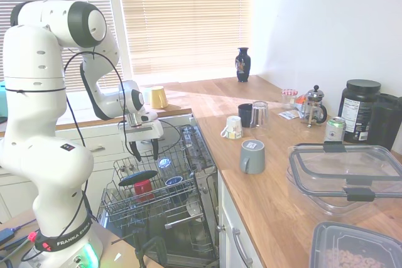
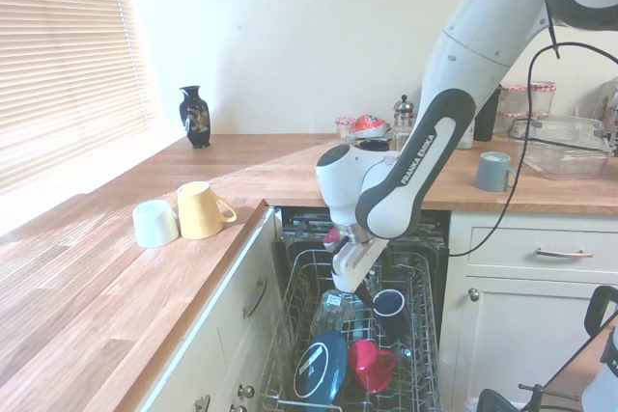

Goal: Unload the red mug from the dishwasher

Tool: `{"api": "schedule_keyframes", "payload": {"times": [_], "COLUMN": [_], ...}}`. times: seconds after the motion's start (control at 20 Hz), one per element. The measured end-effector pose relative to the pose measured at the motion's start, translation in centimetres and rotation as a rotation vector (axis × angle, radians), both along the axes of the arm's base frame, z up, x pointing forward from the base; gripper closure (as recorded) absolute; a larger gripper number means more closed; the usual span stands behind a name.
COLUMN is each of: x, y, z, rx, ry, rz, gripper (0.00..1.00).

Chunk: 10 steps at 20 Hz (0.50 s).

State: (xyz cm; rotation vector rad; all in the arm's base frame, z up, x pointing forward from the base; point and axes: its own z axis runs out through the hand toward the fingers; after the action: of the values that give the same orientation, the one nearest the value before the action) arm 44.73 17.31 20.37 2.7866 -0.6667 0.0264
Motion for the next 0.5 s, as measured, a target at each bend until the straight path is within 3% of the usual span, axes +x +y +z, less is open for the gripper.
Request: {"api": "schedule_keyframes", "payload": {"times": [0.5], "x": [-1.9], "y": [1.2], "z": [-7.0], "rx": [-0.017], "ry": [0.122], "rz": [0.16], "gripper": [0.0]}}
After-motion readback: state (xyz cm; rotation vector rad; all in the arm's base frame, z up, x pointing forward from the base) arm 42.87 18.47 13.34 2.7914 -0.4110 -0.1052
